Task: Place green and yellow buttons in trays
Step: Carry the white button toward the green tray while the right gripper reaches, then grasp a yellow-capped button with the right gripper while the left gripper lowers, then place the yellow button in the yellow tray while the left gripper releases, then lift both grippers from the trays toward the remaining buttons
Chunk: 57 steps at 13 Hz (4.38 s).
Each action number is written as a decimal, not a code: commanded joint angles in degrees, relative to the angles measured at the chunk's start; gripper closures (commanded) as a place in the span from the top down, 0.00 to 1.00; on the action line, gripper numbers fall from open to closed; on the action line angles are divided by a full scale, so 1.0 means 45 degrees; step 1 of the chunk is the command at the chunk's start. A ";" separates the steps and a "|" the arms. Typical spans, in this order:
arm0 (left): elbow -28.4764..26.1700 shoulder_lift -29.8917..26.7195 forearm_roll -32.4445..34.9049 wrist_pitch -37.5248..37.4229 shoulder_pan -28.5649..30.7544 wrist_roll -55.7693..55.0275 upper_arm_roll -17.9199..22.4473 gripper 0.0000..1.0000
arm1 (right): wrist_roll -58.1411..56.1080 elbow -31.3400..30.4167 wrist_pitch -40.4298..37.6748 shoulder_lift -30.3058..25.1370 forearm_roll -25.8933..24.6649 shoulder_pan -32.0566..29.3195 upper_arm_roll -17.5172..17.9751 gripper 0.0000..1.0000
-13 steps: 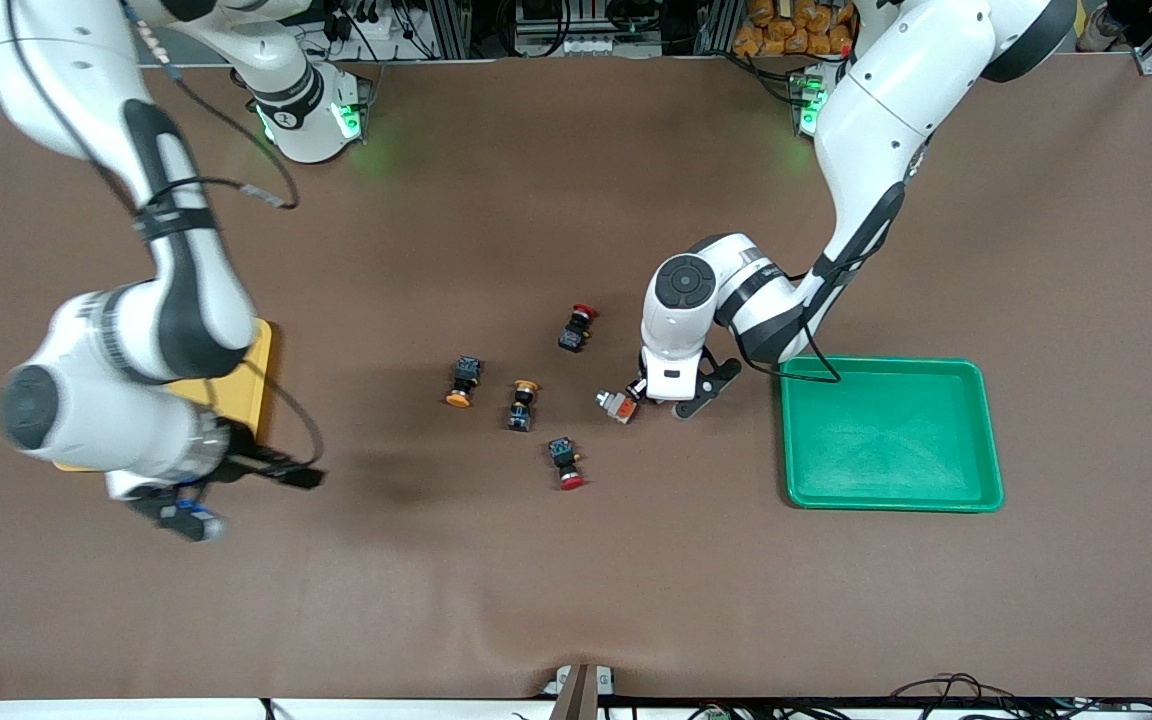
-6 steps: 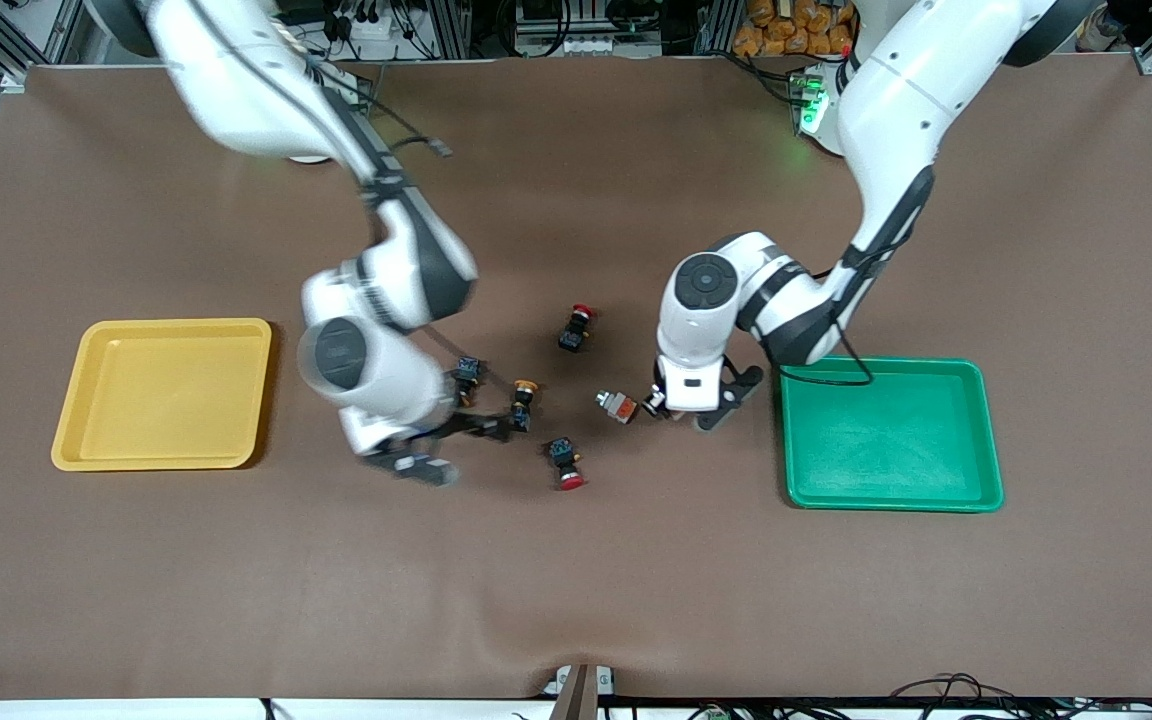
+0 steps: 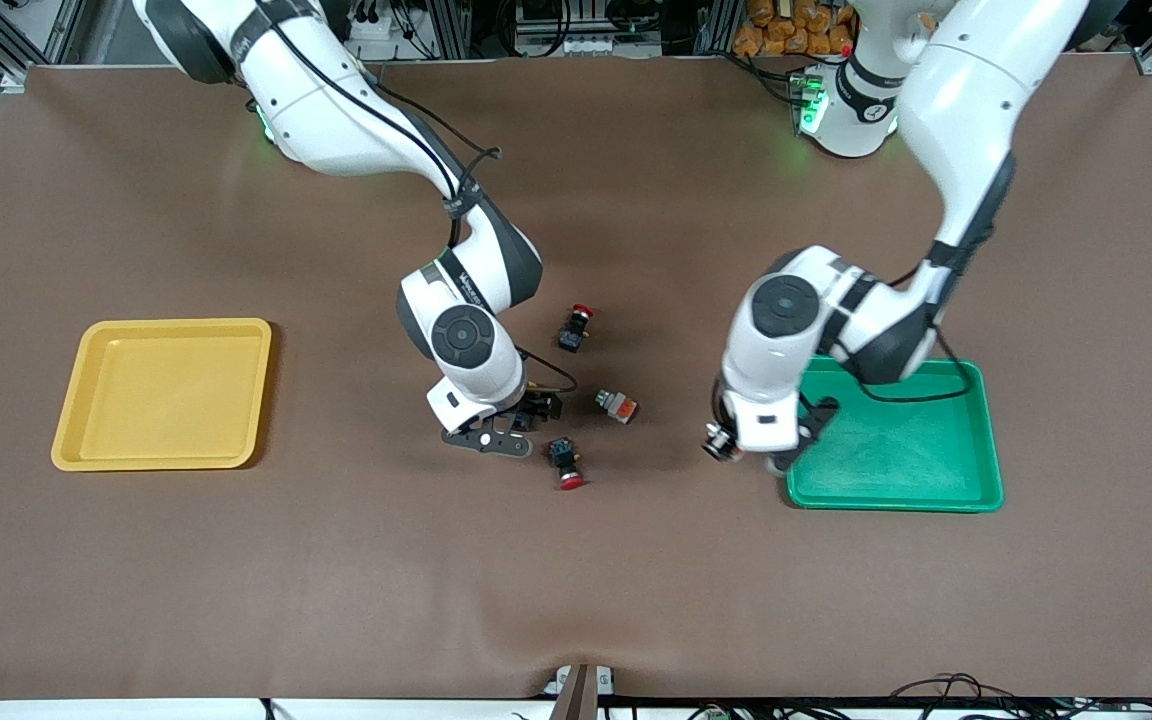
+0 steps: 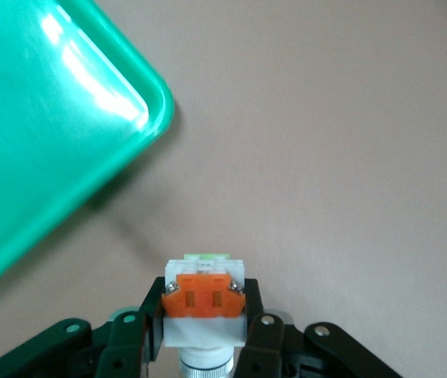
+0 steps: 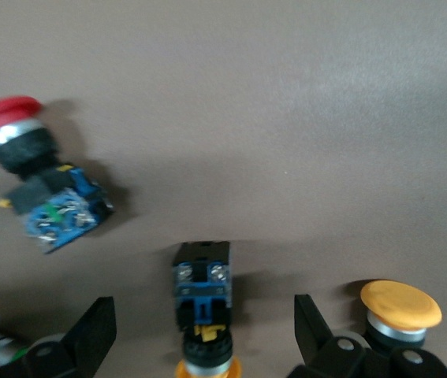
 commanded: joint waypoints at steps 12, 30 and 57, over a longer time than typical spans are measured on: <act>0.1699 -0.0047 -0.1638 -0.2681 0.3732 0.7910 -0.0162 0.00 | 0.1924 0.0163 -0.0183 0.0005 -0.1182 0.0548 -0.0116 0.00; 0.1388 0.0462 -0.1756 -0.3776 0.5511 1.2407 -0.0045 0.00 | -1.4645 0.0067 -0.4758 -0.4138 -0.1241 -0.5836 -0.1483 0.00; 0.1524 0.0326 -0.2732 -0.3502 0.3484 0.7529 -0.1295 1.00 | -0.5976 -0.3744 -0.2473 -0.5603 0.2096 -0.4026 -0.1190 1.00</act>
